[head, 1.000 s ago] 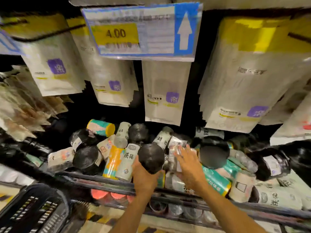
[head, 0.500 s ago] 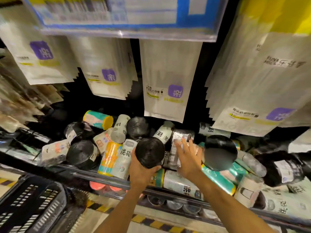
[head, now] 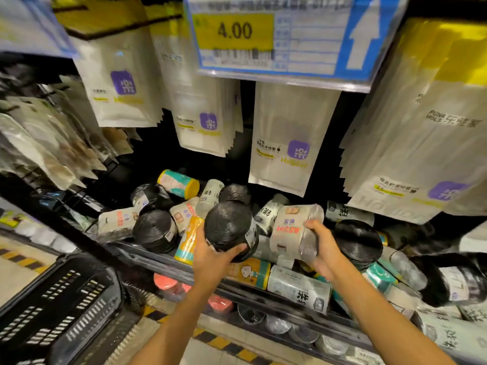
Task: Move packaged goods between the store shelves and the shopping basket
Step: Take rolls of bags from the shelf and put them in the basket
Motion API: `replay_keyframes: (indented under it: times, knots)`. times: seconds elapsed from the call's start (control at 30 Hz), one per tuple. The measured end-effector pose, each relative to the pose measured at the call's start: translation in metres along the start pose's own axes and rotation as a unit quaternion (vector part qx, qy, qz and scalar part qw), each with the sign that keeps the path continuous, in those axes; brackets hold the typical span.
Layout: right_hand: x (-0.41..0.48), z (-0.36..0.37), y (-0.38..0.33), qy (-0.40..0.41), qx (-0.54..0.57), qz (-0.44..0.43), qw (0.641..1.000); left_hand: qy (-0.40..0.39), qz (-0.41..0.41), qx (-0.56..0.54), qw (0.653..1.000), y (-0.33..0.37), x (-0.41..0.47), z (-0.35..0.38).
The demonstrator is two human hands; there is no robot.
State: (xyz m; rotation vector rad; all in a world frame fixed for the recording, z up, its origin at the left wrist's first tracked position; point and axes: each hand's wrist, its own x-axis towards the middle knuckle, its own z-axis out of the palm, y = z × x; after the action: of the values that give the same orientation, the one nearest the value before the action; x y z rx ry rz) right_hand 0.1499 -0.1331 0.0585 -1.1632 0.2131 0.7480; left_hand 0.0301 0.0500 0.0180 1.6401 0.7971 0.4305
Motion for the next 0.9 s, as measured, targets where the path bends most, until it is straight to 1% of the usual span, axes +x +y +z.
replay_keyframes:
  times: [0.03, 0.07, 0.13, 0.2, 0.37, 0.5, 0.63, 0.73, 0.9]
  knots:
    - [-0.008, 0.004, -0.001, -0.019, 0.04, 0.023, 0.999, 0.006, 0.012, -0.007, 1.0, 0.005, -0.004, -0.011]
    - [-0.014, 0.009, 0.0, -0.035, 0.053, 0.037, 0.997, 0.009, 0.023, -0.01, 1.0, 0.007, -0.006, -0.022]
    - [-0.026, 0.025, 0.004, -0.086, 0.036, 0.057, 0.994, 0.017, 0.041, -0.01, 0.999, 0.011, -0.014, -0.048]
    - [-0.036, 0.048, 0.016, -0.147, 0.017, 0.074, 0.986, 0.048, 0.043, -0.005, 0.998, 0.011, -0.023, -0.08]
    - [-0.047, 0.114, 0.063, -0.226, -0.039, 0.122, 0.966, 0.142, 0.043, 0.006, 0.989, -0.002, -0.058, -0.172]
    - [-0.073, 0.183, 0.105, -0.238, -0.098, 0.134, 0.957, 0.208, 0.018, -0.011, 0.978, -0.016, -0.098, -0.252]
    - [-0.103, 0.25, 0.152, -0.274, -0.064, 0.176, 0.943, 0.272, -0.017, -0.017, 0.962, -0.039, -0.141, -0.329]
    - [-0.116, 0.288, 0.189, -0.274, -0.079, 0.197, 0.938, 0.309, -0.049, -0.011, 0.95, -0.057, -0.168, -0.378]
    - [-0.121, 0.337, 0.253, -0.271, -0.139, 0.211, 0.929, 0.36, -0.069, 0.006, 0.93, -0.092, -0.191, -0.442]
